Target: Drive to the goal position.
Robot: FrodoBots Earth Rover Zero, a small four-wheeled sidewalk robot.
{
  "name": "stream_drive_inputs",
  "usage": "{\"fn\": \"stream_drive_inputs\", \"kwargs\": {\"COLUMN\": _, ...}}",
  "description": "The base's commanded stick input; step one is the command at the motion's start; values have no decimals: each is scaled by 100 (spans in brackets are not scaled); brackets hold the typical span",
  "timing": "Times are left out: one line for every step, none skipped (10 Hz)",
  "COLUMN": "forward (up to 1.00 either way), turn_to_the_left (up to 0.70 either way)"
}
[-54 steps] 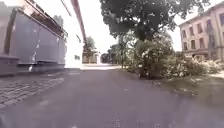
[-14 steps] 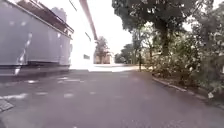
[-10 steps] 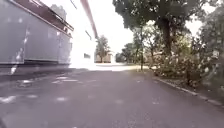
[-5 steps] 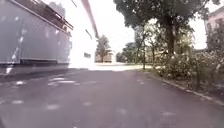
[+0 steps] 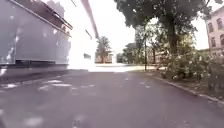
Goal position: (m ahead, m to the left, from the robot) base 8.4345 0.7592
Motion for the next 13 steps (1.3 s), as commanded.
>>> {"fn": "stream_drive_inputs", "kwargs": {"forward": 85, "turn_to_the_left": 1}}
{"fn": "stream_drive_inputs", "kwargs": {"forward": 85, "turn_to_the_left": 1}}
{"fn": "stream_drive_inputs", "kwargs": {"forward": 85, "turn_to_the_left": 1}}
{"fn": "stream_drive_inputs", "kwargs": {"forward": 85, "turn_to_the_left": 1}}
{"fn": "stream_drive_inputs", "kwargs": {"forward": 85, "turn_to_the_left": 1}}
{"fn": "stream_drive_inputs", "kwargs": {"forward": 85, "turn_to_the_left": 1}}
{"fn": "stream_drive_inputs", "kwargs": {"forward": 85, "turn_to_the_left": 1}}
{"fn": "stream_drive_inputs", "kwargs": {"forward": 85, "turn_to_the_left": 1}}
{"fn": "stream_drive_inputs", "kwargs": {"forward": 85, "turn_to_the_left": 1}}
{"fn": "stream_drive_inputs", "kwargs": {"forward": 85, "turn_to_the_left": 1}}
{"fn": "stream_drive_inputs", "kwargs": {"forward": 85, "turn_to_the_left": 1}}
{"fn": "stream_drive_inputs", "kwargs": {"forward": 85, "turn_to_the_left": 1}}
{"fn": "stream_drive_inputs", "kwargs": {"forward": 85, "turn_to_the_left": 1}}
